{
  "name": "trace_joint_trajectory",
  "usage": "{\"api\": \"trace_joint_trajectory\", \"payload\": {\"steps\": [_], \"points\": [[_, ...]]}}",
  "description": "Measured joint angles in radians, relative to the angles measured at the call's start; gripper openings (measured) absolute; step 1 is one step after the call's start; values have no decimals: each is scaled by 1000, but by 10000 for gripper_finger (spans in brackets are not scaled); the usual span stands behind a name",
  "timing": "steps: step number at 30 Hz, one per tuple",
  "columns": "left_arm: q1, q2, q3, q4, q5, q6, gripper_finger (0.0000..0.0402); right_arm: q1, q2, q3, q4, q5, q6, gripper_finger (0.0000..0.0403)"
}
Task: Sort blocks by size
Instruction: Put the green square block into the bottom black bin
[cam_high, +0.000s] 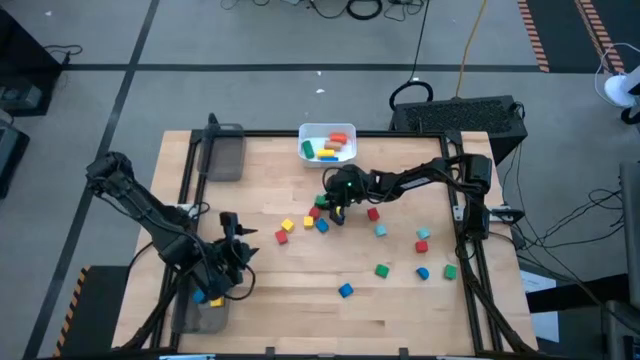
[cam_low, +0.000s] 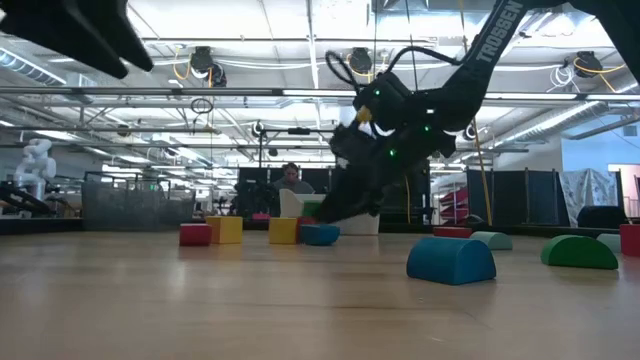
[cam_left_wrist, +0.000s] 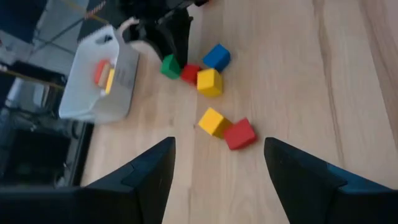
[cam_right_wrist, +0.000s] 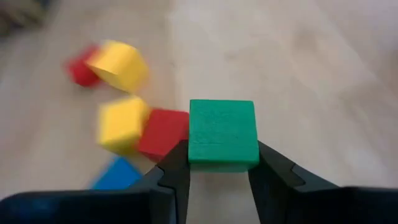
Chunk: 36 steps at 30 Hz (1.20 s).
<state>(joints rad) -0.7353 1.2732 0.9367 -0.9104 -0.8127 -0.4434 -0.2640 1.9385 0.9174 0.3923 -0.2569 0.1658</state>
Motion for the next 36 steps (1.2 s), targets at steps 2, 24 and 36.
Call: {"api": "trace_joint_trajectory", "payload": {"steps": [2,24,36], "points": [[15,1,0,37,-1,56,248,7,0,0,45,-64,30,111],[184,140,-1,360,23,485,248,161,-2,2,313,-221,141,113],[293,199,-2,523,104,638,248,227,-2,105,295,-221,127,114]]}}
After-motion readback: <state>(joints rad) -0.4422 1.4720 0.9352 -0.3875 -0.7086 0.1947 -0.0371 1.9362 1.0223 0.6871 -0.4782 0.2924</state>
